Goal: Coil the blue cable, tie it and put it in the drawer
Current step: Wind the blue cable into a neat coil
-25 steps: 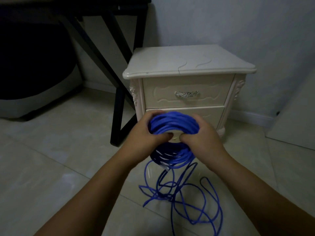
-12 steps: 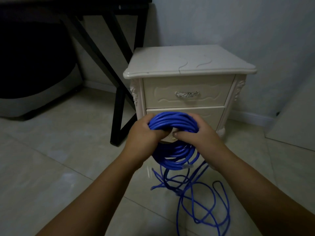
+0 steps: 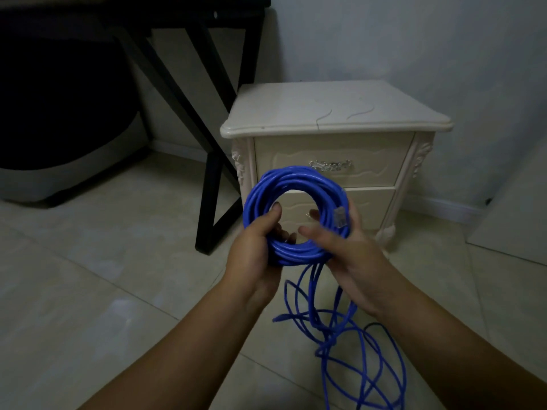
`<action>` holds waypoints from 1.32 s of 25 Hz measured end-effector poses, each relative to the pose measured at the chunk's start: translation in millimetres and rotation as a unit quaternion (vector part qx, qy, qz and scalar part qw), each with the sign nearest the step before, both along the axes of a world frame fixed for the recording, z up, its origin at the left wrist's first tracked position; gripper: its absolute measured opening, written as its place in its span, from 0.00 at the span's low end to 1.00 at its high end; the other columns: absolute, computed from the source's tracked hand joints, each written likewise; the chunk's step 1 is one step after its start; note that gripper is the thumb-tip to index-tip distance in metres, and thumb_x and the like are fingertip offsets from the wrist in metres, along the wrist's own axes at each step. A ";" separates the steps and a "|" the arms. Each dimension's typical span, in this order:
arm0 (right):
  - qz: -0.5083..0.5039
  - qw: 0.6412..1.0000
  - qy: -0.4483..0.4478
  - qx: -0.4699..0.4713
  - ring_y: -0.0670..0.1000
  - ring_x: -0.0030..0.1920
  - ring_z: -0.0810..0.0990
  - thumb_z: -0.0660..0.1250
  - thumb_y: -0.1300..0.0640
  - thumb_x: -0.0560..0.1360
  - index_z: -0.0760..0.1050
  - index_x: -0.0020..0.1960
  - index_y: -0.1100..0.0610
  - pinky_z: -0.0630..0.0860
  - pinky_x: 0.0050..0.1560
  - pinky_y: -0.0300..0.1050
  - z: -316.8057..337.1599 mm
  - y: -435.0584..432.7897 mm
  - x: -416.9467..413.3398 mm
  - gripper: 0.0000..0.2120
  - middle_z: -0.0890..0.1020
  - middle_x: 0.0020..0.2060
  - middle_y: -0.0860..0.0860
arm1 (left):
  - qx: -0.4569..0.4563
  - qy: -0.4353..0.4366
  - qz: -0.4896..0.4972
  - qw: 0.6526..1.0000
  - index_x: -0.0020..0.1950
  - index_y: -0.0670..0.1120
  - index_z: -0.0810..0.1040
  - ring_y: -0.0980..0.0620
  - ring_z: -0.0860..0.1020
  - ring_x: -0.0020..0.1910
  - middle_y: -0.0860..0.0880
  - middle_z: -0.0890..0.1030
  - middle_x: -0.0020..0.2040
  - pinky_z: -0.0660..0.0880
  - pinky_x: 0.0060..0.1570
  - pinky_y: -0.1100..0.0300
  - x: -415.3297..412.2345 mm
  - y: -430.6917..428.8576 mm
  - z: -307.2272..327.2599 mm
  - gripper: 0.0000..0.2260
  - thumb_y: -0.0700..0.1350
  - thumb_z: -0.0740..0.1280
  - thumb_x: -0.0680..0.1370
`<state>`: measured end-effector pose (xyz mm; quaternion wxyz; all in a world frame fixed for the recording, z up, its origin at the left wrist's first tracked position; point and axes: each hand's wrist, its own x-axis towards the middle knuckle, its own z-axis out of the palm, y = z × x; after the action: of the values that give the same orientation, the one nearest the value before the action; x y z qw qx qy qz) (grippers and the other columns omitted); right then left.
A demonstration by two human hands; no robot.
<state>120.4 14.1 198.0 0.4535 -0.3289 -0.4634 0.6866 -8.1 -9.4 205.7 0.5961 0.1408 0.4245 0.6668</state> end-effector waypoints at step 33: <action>-0.133 0.988 -0.080 -0.028 0.56 0.37 0.83 0.70 0.67 0.70 0.76 0.52 0.58 0.80 0.45 0.52 -6.6 5.8 8.0 0.12 0.82 0.33 0.55 | 0.050 0.153 -0.092 0.983 0.56 0.40 0.75 0.45 0.79 0.39 0.42 0.76 0.37 0.78 0.43 0.54 4.1 -3.7 -8.2 0.11 0.33 0.65 0.74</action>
<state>128.3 19.9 191.4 0.4927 -0.4540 -0.4305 0.6047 -4.0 -13.0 197.5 0.5751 0.3088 0.4620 0.6004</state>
